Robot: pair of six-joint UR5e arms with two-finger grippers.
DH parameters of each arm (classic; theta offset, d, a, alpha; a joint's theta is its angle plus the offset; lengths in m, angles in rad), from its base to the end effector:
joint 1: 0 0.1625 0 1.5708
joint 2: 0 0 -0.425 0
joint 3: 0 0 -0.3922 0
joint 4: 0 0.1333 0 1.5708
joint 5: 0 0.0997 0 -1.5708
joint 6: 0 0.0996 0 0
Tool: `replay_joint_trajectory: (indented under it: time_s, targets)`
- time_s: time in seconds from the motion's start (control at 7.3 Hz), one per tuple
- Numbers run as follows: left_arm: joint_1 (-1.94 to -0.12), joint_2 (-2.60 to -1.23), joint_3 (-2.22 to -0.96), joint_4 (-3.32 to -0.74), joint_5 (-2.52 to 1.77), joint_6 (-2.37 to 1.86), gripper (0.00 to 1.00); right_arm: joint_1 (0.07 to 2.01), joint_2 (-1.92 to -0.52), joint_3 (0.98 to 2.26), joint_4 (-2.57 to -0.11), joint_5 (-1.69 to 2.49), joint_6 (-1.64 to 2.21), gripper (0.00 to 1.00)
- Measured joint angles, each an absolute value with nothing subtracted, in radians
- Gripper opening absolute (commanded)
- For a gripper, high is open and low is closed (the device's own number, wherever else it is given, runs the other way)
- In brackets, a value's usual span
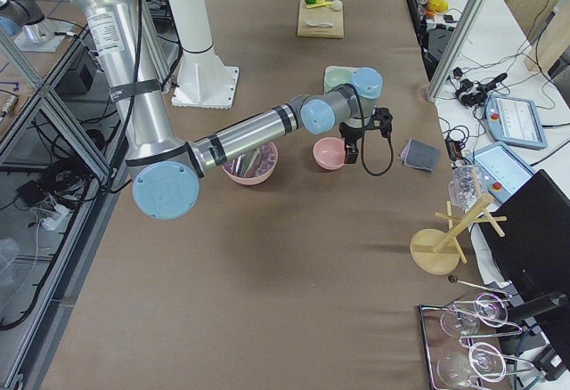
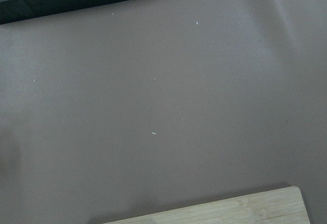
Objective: Stack pink bowl on green and place spoon
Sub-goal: 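Move the right gripper down to the rim of the pink bowl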
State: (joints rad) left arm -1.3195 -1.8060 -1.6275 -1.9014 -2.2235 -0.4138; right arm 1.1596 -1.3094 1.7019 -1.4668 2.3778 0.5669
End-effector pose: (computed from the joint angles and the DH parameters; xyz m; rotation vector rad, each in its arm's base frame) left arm 0.0791 -0.6010 0.4691 0.3604 0.7911 0.0509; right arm -0.1806 -0.5678 0.4361 0.0429 -0.9162 -0.0556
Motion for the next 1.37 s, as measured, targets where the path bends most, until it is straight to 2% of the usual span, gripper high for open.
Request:
replay_joint_trajectory:
  time_s: [0.41, 0.55, 0.68, 0.82, 1.1, 1.23, 1.37]
  targets:
    - [-1.319, -1.804, -1.626, -1.906, -2.223, -0.419, 0.98, 1.037, -1.311, 1.595, -1.295, 2.281, 0.709, 0.99]
    - [-1.319, -1.804, -1.627, -1.907, -2.223, -0.418, 0.98, 1.012, -1.311, 1.572, -1.273, 2.264, 0.716, 0.92]
    - [-1.319, -1.804, -1.628, -1.907, -2.223, -0.416, 0.98, 0.991, -1.308, 1.56, -1.263, 2.253, 0.719, 0.76]
    - [-1.319, -1.804, -1.629, -1.907, -2.223, -0.414, 0.98, 0.971, -1.303, 1.554, -1.26, 2.246, 0.72, 0.56]
    - [-1.319, -1.809, -1.63, -1.907, -2.224, -0.416, 0.98, 0.949, -1.299, 1.547, -1.259, 2.238, 0.721, 0.05]
    - [-1.319, -1.811, -1.63, -1.907, -2.225, -0.418, 0.98, 0.945, -1.298, 1.547, -1.259, 2.238, 0.72, 0.0]
    - [-1.319, -1.814, -1.63, -1.907, -2.227, -0.421, 0.98, 0.944, -1.299, 1.546, -1.259, 2.237, 0.716, 0.0]
